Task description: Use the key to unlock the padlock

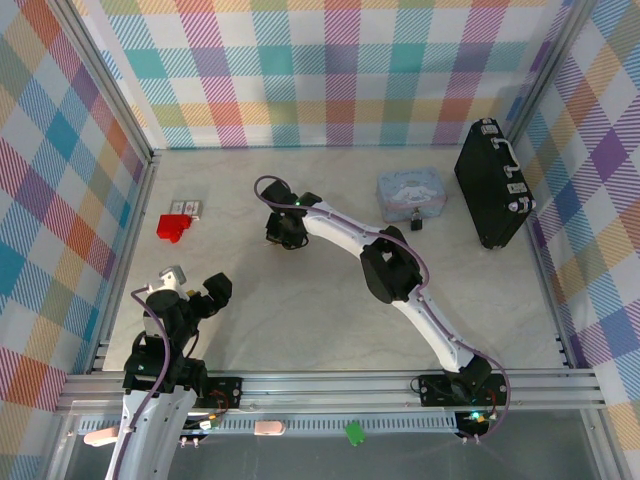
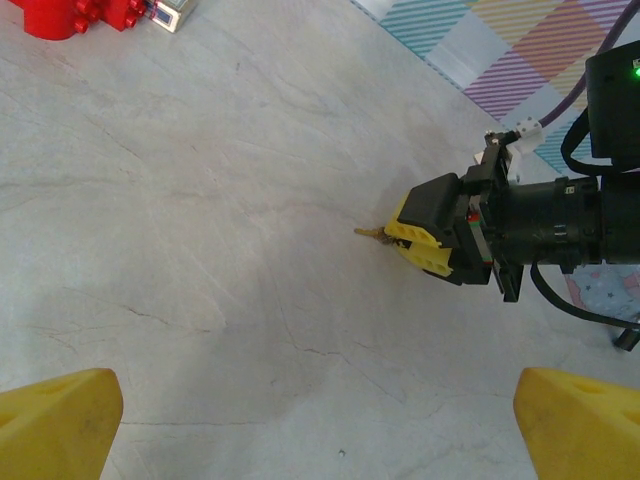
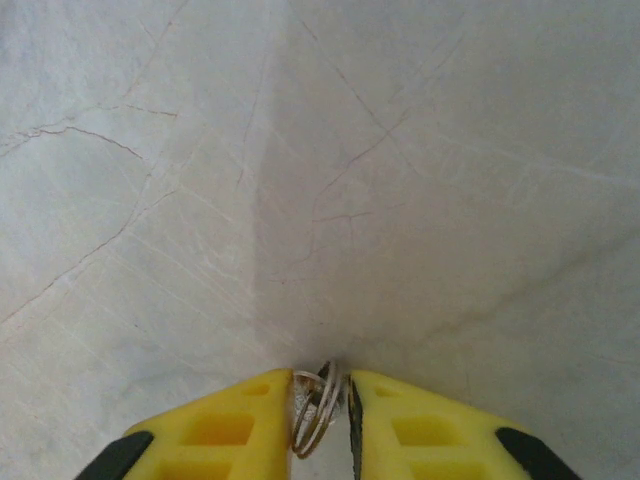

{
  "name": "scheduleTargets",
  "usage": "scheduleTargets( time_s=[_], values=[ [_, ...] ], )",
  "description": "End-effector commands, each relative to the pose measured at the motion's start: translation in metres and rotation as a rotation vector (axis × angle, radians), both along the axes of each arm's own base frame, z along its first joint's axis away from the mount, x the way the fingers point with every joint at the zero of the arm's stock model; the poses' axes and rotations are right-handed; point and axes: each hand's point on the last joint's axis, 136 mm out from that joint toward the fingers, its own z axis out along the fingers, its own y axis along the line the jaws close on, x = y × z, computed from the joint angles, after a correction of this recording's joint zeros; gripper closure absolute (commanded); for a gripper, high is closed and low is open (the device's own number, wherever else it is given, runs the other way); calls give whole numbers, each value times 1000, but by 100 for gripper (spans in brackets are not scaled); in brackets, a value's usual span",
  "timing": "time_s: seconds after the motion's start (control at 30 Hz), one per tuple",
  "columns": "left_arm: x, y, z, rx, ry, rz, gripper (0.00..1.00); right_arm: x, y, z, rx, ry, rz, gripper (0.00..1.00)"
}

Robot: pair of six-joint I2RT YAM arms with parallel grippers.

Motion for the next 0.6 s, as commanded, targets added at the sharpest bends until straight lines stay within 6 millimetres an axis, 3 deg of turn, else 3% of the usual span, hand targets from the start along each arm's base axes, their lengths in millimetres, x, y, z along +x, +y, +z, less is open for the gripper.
scheduleTargets(
  time_s=[0.0, 0.17, 0.33, 0.57],
  values=[
    [3, -4, 2, 2, -22, -23, 0, -9, 4, -14, -13, 37, 18, 82],
    [4, -5, 2, 0, -21, -31, 0, -13, 11, 0, 70, 41, 15, 100],
    [6, -6, 0, 1, -13, -36, 0, -16, 16, 26, 212, 20, -28, 100],
    [12, -16, -2, -7, 9, -88, 0, -25, -4, 56, 405, 27, -114, 100]
  ],
)
